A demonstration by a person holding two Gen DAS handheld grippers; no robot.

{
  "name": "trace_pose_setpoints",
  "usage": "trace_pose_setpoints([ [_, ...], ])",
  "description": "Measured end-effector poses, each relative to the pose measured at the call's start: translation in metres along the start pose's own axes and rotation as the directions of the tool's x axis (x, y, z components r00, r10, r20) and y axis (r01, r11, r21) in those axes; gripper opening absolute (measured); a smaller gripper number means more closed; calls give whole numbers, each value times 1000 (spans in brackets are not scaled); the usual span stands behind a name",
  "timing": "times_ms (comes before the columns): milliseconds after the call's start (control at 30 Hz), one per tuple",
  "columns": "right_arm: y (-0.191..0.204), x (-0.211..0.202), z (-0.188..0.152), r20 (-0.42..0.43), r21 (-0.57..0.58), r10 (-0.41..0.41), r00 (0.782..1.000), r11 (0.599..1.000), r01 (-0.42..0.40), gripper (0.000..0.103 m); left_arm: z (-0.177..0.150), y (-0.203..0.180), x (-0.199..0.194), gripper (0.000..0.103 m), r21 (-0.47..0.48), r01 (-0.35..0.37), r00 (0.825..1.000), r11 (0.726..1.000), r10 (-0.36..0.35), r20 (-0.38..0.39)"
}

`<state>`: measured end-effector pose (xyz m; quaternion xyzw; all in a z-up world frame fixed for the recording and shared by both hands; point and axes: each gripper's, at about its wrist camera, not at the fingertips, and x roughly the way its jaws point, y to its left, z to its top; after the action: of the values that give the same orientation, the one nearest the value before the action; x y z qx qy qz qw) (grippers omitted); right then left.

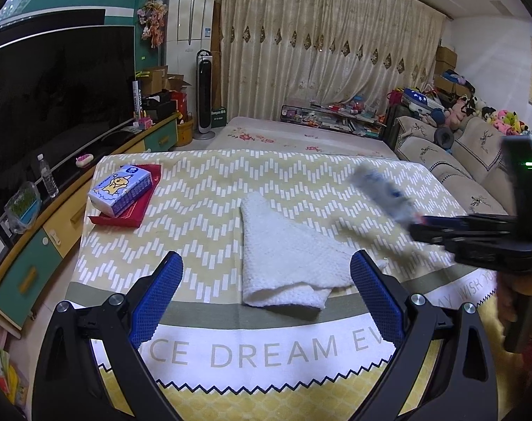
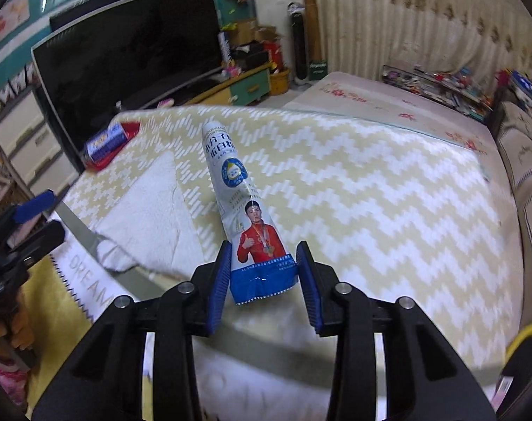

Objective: Collect trash
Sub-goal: 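Carry the toothpaste tube over the bin and open the right gripper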

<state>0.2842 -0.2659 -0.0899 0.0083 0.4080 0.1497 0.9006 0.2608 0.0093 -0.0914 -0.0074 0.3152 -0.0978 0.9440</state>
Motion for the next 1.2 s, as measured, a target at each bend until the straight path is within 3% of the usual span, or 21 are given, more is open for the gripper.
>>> trace_pose_setpoints([
  [133, -27, -41, -21, 45, 65, -43, 998, 997, 40, 36, 0, -2, 0, 95, 9, -6, 1000, 1000, 6, 3],
  [300, -87, -101, -64, 76, 198, -189, 979, 965, 171, 36, -1, -2, -2, 95, 6, -9, 1000, 1000, 9, 6],
  [367, -116, -121, -84, 60, 259, -265, 962, 935, 242, 36, -1, -2, -2, 95, 7, -11, 1000, 1000, 11, 6],
  [467, -168, -142, -123, -13, 372, -390, 921, 853, 366, 37, -1, -2, -1, 95, 11, -12, 1000, 1000, 12, 0],
  [600, -214, -149, -161, -91, 443, -478, 873, 766, 466, 39, -2, -3, 3, 95, 14, 1, 1000, 1000, -1, -16],
  [700, -238, -150, -183, -109, 508, -497, 861, 716, 478, 56, -4, -7, 8, 95, 32, 3, 1000, 999, -2, -28],
  [833, -240, -158, -192, -81, 537, -491, 867, 712, 453, 56, -6, -16, 11, 95, 62, 23, 999, 998, -20, -39],
  [1100, -213, -164, -181, -4, 497, -471, 882, 764, 410, 62, -3, -44, 14, 98, 147, 82, 994, 986, -70, -86],
  [1200, -205, -165, -178, 17, 491, -452, 892, 781, 386, 62, 2, -53, 28, 98, 183, 73, 991, 980, -50, -128],
])
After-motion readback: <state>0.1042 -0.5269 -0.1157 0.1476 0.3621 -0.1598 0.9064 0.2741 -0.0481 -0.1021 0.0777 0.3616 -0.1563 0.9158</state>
